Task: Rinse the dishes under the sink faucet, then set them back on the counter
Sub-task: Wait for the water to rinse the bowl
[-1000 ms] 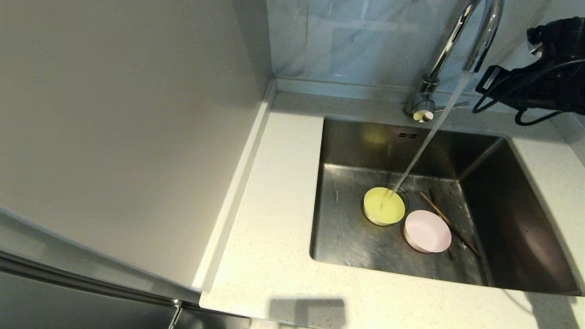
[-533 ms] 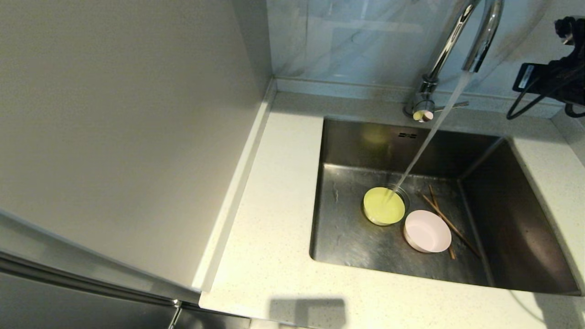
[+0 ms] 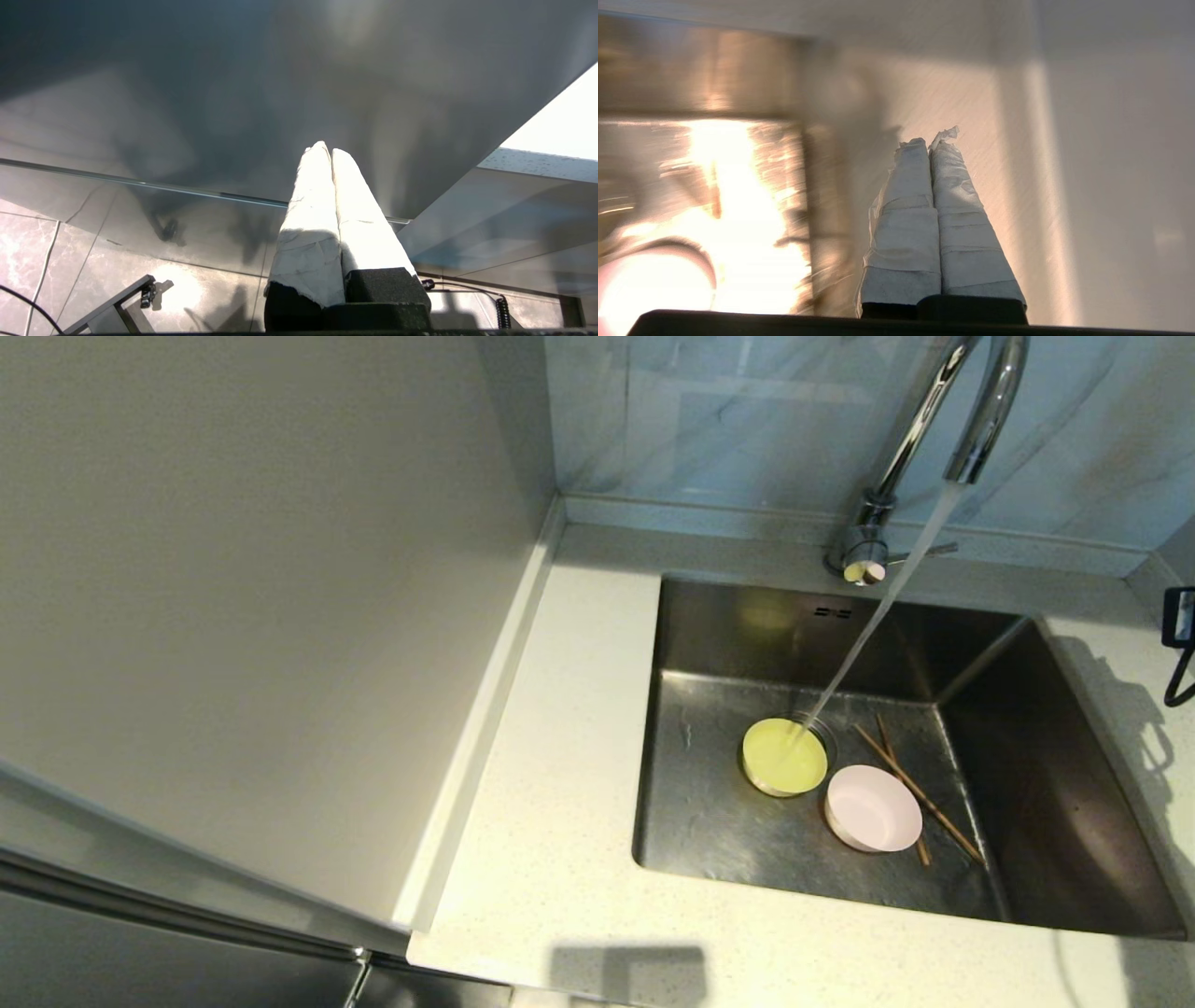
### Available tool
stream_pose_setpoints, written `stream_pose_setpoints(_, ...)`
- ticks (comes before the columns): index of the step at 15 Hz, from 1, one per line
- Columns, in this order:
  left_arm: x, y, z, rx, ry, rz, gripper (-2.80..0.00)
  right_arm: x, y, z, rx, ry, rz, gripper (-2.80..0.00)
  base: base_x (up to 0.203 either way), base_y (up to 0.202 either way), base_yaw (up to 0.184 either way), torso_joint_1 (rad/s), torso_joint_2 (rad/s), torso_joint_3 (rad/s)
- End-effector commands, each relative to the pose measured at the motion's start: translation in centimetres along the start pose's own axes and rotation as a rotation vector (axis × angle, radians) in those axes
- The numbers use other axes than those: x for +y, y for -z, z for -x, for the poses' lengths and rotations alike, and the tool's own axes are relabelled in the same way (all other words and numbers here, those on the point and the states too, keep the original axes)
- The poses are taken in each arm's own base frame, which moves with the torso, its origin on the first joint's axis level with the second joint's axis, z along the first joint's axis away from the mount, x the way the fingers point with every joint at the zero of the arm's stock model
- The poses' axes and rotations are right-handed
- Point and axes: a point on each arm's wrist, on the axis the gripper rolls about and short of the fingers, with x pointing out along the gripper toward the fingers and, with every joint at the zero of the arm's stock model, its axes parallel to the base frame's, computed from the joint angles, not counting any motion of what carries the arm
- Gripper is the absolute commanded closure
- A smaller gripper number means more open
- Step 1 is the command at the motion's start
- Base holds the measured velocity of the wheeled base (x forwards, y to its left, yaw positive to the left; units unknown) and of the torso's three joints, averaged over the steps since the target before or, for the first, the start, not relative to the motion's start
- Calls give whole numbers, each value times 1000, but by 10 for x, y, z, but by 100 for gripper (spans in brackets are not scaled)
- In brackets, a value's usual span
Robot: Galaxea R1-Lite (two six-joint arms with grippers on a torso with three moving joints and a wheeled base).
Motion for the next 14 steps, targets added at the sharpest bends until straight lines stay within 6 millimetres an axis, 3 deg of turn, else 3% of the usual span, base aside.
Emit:
stream_pose_setpoints(1,0,0,0,-4,-1,0,0,-1,-4,54,-65,-74,-115,0,0,0,0,0,0,0)
stream_pose_setpoints(4,0,0,0,-4,-1,0,0,3,5,108,-195,-208,-150,0,0,0,0,0,0,0)
stream_pose_setpoints(7,0,0,0,-4,-1,0,0,6,26,158,-426,-285,-49,0,0,0,0,0,0,0)
stream_pose_setpoints(10,0,0,0,-4,-1,0,0,12,75,195,-513,-339,2,0,0,0,0,0,0,0)
stream_pose_setpoints(14,0,0,0,-4,-1,0,0,28,144,222,-451,-362,-5,0,0,0,0,0,0,0)
